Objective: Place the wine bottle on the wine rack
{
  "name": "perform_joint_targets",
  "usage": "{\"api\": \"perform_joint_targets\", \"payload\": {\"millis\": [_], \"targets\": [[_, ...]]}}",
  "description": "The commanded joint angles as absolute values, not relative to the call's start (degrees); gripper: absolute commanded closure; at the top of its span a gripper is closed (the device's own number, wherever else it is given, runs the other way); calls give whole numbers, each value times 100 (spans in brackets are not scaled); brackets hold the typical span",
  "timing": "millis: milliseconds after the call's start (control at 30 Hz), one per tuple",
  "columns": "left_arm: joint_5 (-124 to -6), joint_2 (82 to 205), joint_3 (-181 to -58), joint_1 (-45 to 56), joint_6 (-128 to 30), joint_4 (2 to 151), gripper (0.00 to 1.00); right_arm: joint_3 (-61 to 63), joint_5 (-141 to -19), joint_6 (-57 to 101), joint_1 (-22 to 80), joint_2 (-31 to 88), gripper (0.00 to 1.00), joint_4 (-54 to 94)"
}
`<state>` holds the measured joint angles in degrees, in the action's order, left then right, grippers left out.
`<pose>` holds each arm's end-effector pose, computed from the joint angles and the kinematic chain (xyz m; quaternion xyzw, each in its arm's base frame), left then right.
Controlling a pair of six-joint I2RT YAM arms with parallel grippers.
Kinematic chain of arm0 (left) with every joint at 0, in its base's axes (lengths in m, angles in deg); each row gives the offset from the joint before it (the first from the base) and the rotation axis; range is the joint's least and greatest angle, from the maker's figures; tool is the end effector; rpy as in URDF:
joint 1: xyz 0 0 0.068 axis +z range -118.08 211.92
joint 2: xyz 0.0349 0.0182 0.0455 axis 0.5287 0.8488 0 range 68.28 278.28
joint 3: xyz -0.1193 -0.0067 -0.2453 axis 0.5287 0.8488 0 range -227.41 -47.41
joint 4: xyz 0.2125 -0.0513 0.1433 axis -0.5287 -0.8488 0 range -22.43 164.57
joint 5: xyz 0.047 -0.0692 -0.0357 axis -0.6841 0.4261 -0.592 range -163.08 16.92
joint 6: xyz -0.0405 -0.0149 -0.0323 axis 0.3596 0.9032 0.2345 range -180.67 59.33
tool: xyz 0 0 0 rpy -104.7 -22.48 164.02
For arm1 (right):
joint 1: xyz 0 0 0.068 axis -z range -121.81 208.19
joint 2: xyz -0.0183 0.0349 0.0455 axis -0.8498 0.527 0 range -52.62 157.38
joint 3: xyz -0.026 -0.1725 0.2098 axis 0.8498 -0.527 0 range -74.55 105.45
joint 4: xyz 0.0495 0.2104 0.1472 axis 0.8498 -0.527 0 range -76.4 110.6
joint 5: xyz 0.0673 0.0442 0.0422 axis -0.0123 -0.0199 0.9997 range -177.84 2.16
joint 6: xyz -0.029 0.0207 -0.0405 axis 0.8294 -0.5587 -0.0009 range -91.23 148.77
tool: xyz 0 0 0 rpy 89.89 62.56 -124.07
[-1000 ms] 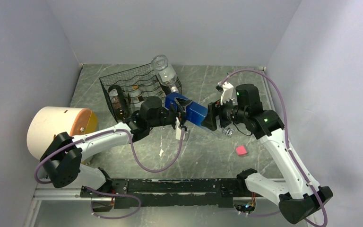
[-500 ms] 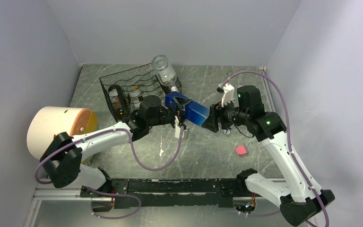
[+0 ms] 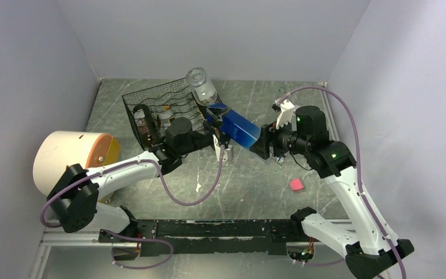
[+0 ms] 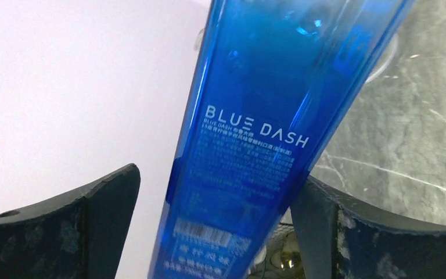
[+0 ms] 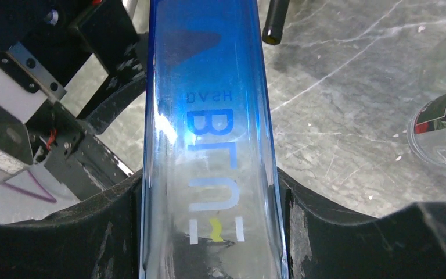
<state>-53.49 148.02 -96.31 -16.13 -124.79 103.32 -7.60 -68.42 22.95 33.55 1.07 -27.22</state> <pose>0.2061 -0.2471 0.2954 0.6546 0.2979 -0.0257 0.6944 0.1559 0.0846 0.3798 -0.2200 0.8480 0.2645 0.4032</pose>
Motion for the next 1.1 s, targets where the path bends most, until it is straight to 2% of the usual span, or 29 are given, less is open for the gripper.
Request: {"api": "perform_joint_targets", "payload": {"millis": [0, 167, 367, 533, 567, 700, 833, 1067], "targets": [[-6623, 14368, -9568, -1621, -11501, 11113, 1, -446, -7424, 2176, 3411, -87, 100, -1762], [-6858, 13855, -8797, -1626, -10601, 11274, 1, -564, -7524, 2207, 3411, -132, 100, -1506], [-7472, 13128, -8679, -1625, -8844, 11033, 1, -745, -7432, 2143, 3407, -197, 100, -1042], [-8906, 12835, -9605, -1626, -6649, 9414, 0, -899, -7173, 1917, 3396, -268, 100, -499], [-9105, 12786, -9740, -1625, -6369, 9125, 3, -938, -7116, 1861, 3390, -280, 100, -426], [-9665, 12313, -9782, -1626, -5737, 8769, 2, -1167, -6908, 1628, 3295, -251, 100, 192], [-10174, 11992, -10272, -1625, -4977, 7728, 3, -1336, -7104, 1500, 3032, -150, 100, 618], [-10563, 11776, -10844, -1625, -4331, 6622, 4, -1215, -7757, 1338, 1996, 472, 100, 1197]]}}
